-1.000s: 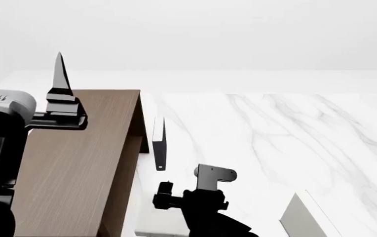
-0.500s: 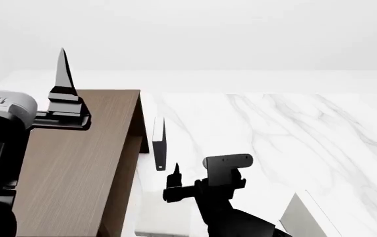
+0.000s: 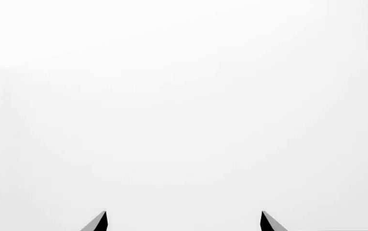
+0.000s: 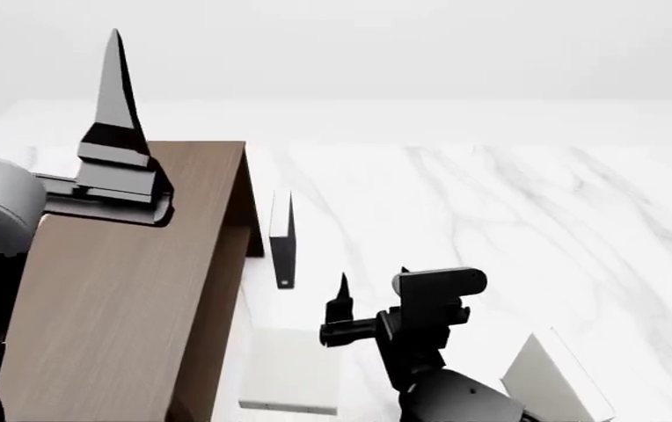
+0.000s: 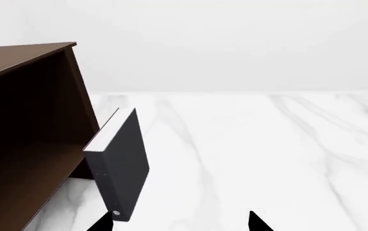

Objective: Pick up the book on the right and place it under the cabinet shelf.

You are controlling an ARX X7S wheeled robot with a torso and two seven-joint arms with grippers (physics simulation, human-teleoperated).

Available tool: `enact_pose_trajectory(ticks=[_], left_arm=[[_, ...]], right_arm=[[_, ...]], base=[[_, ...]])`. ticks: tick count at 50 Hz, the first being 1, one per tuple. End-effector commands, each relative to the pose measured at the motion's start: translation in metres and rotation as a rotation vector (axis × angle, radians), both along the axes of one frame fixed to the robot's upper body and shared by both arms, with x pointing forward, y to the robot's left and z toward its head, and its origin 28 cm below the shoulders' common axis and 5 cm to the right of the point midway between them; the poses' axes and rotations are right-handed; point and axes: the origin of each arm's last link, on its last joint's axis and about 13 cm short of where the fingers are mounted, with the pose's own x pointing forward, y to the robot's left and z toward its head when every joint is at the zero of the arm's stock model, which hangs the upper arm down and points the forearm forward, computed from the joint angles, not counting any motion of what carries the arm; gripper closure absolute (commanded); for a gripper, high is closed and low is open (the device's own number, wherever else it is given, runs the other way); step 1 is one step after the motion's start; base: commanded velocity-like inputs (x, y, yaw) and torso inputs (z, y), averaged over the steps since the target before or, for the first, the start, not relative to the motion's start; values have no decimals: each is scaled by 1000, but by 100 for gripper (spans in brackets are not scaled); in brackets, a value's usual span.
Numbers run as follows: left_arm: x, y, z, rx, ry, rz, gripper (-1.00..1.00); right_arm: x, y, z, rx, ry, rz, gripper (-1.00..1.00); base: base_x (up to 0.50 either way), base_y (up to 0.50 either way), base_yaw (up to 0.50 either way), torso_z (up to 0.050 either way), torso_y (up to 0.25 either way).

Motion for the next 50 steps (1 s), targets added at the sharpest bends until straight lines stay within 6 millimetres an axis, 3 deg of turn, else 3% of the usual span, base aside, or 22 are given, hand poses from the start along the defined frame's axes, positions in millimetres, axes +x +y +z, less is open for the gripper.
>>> enact_pose_trajectory(ticks=[1,50], left_arm=[[-12,-2,5,8,-4,11,-100],[-18,0,7,12,-18,31,-100]], right_arm=[[2,-5,3,6,-26,-20,-100],[19,-14,-13,-110,-72,-4,-100]], base=[[0,0,0,0,-82],[0,0,0,0,-79]])
